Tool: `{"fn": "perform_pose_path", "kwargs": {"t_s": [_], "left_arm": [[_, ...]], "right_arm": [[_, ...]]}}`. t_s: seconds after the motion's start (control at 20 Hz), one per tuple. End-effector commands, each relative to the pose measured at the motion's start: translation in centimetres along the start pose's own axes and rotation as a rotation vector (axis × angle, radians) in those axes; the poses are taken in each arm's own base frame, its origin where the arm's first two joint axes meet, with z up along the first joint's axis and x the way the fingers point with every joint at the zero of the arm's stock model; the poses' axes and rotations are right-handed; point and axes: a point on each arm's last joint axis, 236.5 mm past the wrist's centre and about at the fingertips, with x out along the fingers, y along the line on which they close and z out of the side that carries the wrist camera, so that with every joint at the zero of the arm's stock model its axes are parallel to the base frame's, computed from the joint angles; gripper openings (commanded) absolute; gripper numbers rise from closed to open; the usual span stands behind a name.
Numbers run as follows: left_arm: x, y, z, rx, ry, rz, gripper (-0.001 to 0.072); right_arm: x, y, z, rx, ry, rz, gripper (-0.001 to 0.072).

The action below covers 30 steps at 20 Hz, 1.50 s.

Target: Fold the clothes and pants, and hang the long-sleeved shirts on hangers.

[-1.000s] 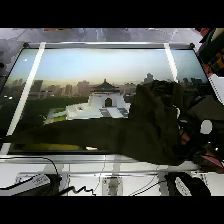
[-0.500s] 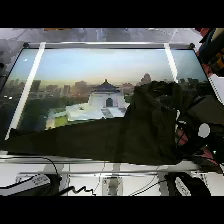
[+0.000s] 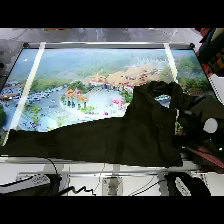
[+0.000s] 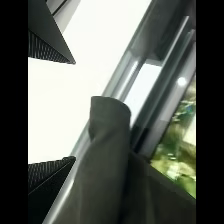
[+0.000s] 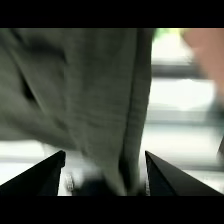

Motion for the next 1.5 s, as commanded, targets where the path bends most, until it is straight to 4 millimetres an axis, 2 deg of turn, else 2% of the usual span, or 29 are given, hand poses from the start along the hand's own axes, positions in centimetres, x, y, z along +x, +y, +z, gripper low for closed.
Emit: {"fn": "perform_pose_path", "kwargs": {"t_s": [0.0, 0.1, 0.15, 0.25, 0.3, 0.35, 0.45, 0.6, 0.7, 0.85, 0.95, 1.05, 1.2, 1.4, 1.45], "left_arm": [[-1.8, -1.1, 2.6, 0.007, -0.06, 0.017, 0.0655], [-3.6, -2.9, 5.1, 0.047, -0.119, 0.03, 0.0654], [-4.5, -4.0, 6.2, 0.061, -0.147, 0.034, 0.0654], [-6.0, -6.8, 8.1, 0.136, -0.195, 0.037, 0.0654], [-6.7, -8.2, 9.0, 0.177, -0.221, 0.04, 0.0654], [-7.4, -9.6, 9.8, 0.214, -0.247, 0.041, 0.0653], [-8.7, -11.8, 11.3, 0.271, -0.306, 0.046, 0.0647], [-10.2, -14.3, 13.3, 0.331, -0.395, 0.051, 0.0647], [-10.9, -15.2, 14.2, 0.352, -0.436, 0.052, 0.0647], [-11.6, -16.0, 15.4, 0.348, -0.498, 0.034, 0.0647], [-12.0, -16.7, 15.9, 0.334, -0.532, 0.005, 0.0647], [-12.3, -17.3, 16.3, 0.326, -0.554, -0.016, 0.0646], [-12.5, -17.7, 16.5, 0.316, -0.569, -0.038, 0.0647], [-12.5, -17.7, 16.6, 0.315, -0.57, -0.038, 0.0646], [-12.5, -17.7, 16.6, 0.315, -0.57, -0.038, 0.0647]], "right_arm": [[-4.9, 0.0, 10.8, 0.063, -0.412, 0.009, 0.0562], [-6.1, -0.2, 16.1, 0.077, -0.518, 0.022, 0.0561], [-5.7, 0.4, 18.2, 0.092, -0.515, 0.063, 0.0562], [-3.8, 3.0, 22.1, 0.087, -0.463, 0.178, 0.0569], [-2.7, 4.2, 24.2, 0.074, -0.444, 0.218, 0.0632], [-1.8, 4.8, 26.6, 0.085, -0.445, 0.237, 0.0651], [-0.6, 5.4, 30.7, 0.183, -0.458, 0.282, 0.0651], [1.7, 5.5, 34.4, 0.277, -0.437, 0.314, 0.0651], [3.1, 3.2, 36.0, 0.439, -0.423, 0.3, 0.065], [4.0, -0.2, 36.8, 0.62, -0.4, 0.294, 0.0644], [4.8, -1.4, 36.9, 0.67, -0.387, 0.295, 0.0606], [6.1, -1.6, 36.6, 0.701, -0.357, 0.293, 0.06], [8.2, -1.0, 36.7, 0.724, -0.324, 0.319, 0.0599], [10.0, 0.1, 38.0, 0.728, -0.35, 0.34, 0.0536], [10.7, 0.5, 37.9, 0.721, -0.337, 0.337, 0.0471]]}}
